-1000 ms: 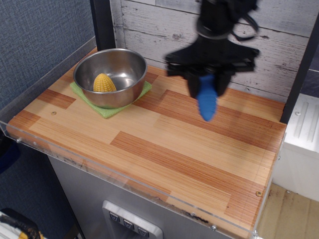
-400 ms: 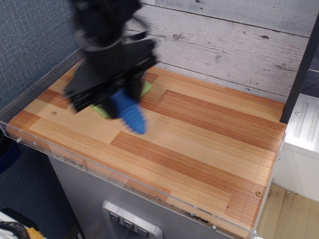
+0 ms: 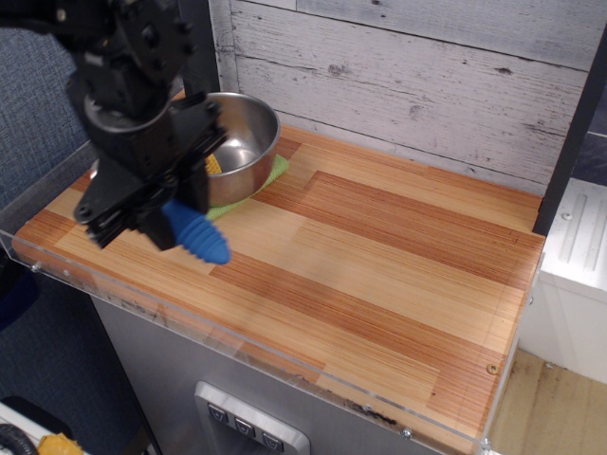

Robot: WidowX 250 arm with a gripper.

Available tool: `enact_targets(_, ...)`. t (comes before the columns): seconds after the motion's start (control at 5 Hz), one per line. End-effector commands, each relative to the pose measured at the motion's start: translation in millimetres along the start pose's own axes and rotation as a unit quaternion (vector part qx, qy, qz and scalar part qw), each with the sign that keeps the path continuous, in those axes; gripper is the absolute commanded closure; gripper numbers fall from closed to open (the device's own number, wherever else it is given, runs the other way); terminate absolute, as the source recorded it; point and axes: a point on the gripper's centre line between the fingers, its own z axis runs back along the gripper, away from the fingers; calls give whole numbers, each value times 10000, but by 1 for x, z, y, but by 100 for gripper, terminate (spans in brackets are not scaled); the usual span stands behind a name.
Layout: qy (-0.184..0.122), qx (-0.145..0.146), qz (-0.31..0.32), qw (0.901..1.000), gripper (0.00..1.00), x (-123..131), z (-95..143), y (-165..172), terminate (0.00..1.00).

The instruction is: Move the blue spoon on the right side of a table counter. Place it down next to a shiny bowl.

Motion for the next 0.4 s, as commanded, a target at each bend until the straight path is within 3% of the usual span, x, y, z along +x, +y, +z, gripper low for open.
enact_targets(0.0, 97, -149, 510, 9985, 100, 7, -39, 5, 0)
enact_targets(0.2, 157, -122, 625, 9979, 100, 9, -56, 8, 0)
